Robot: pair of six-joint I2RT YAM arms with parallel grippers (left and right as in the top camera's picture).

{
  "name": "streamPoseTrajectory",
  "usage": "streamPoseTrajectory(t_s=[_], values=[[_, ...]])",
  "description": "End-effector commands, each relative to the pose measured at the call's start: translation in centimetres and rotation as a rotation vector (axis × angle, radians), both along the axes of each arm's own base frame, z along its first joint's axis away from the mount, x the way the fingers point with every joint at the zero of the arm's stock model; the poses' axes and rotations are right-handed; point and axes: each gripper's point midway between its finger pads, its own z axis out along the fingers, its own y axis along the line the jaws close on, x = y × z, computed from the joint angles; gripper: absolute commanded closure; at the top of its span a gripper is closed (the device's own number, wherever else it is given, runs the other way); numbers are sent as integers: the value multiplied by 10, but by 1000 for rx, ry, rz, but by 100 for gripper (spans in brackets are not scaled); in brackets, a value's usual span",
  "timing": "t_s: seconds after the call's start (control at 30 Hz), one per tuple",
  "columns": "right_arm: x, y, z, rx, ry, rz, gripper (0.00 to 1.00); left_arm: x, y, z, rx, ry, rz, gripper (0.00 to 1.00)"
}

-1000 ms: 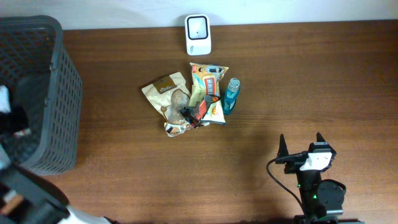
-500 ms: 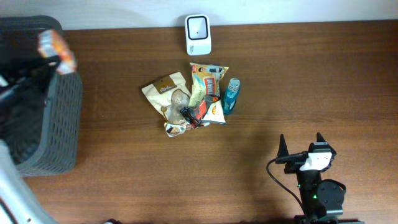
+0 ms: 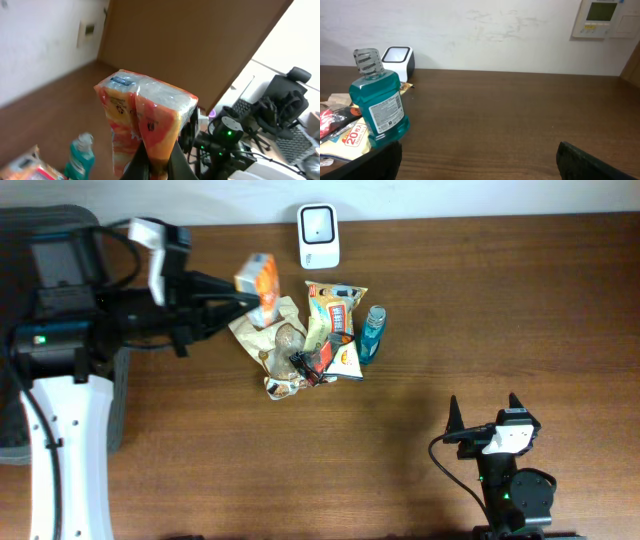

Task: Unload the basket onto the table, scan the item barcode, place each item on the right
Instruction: 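Carry the orange pack over and set it on the pile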

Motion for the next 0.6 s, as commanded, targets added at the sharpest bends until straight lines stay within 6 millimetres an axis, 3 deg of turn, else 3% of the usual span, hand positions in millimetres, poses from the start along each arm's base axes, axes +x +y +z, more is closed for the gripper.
streamPoseTrajectory(t_s=[0.0, 0.2, 0.4, 0.57], values=[[0, -2, -4, -2, 5, -8, 2, 19, 1, -32, 192, 53, 165, 100], [0, -2, -4, -2, 5, -8, 2, 41, 20, -97, 545, 157, 393, 100], [0, -2, -4, -2, 5, -8, 2, 44, -4, -140, 679, 199, 346, 100], [0, -2, -4, -2, 5, -8, 2, 60, -12, -191, 848, 249, 343, 100]])
